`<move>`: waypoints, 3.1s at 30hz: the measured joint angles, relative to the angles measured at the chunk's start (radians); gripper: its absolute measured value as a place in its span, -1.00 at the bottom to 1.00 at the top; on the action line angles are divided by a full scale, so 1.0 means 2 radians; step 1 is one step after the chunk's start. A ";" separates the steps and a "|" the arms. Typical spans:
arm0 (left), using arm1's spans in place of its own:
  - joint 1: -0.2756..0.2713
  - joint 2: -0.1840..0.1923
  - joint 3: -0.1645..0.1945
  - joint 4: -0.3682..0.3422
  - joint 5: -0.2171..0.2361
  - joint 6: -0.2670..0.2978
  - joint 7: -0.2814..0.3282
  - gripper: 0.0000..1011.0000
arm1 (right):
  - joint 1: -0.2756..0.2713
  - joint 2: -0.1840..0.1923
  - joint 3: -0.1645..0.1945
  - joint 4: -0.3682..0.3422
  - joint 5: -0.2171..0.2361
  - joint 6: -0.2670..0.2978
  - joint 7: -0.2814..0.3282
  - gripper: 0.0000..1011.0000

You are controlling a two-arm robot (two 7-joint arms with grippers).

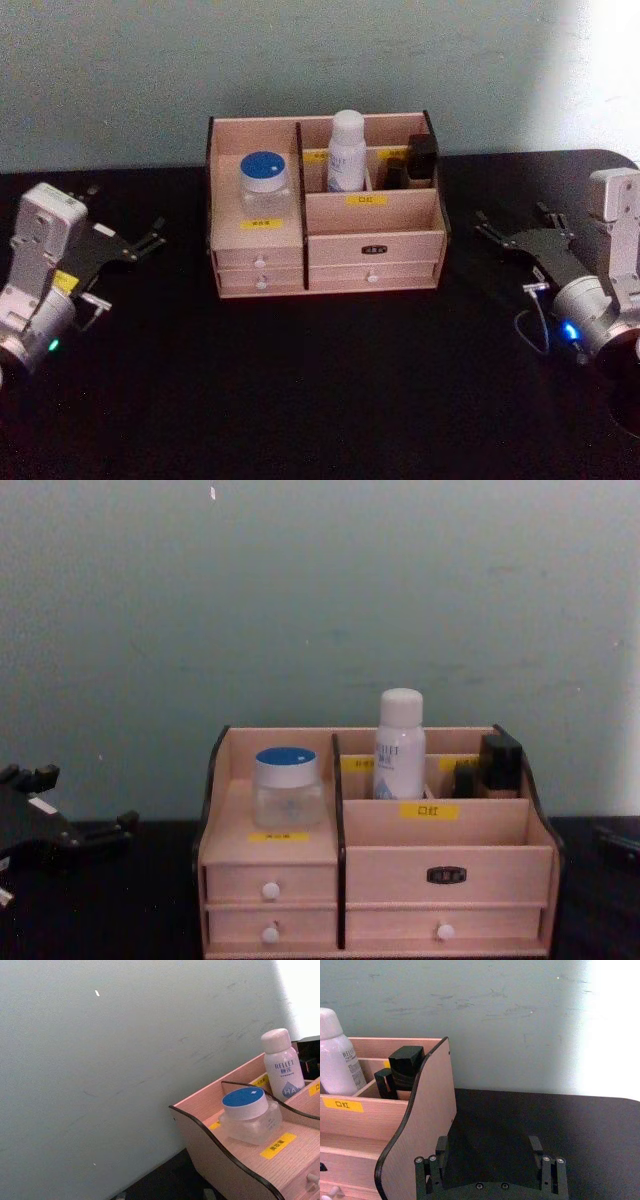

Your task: Pick up the facial cleanser and watermelon frost from the table and place them into the tiered storage box.

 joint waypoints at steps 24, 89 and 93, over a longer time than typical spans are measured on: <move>0.000 0.000 0.000 0.000 0.000 0.000 0.000 0.98 | 0.000 0.000 0.000 -0.001 0.002 0.000 0.000 0.98; 0.000 0.000 0.000 0.000 0.000 0.000 0.000 0.98 | 0.000 0.000 0.000 -0.001 0.002 0.000 0.000 0.98; 0.000 0.000 0.000 0.000 0.000 0.000 0.000 0.98 | 0.000 0.000 0.000 -0.001 0.002 0.000 0.000 0.98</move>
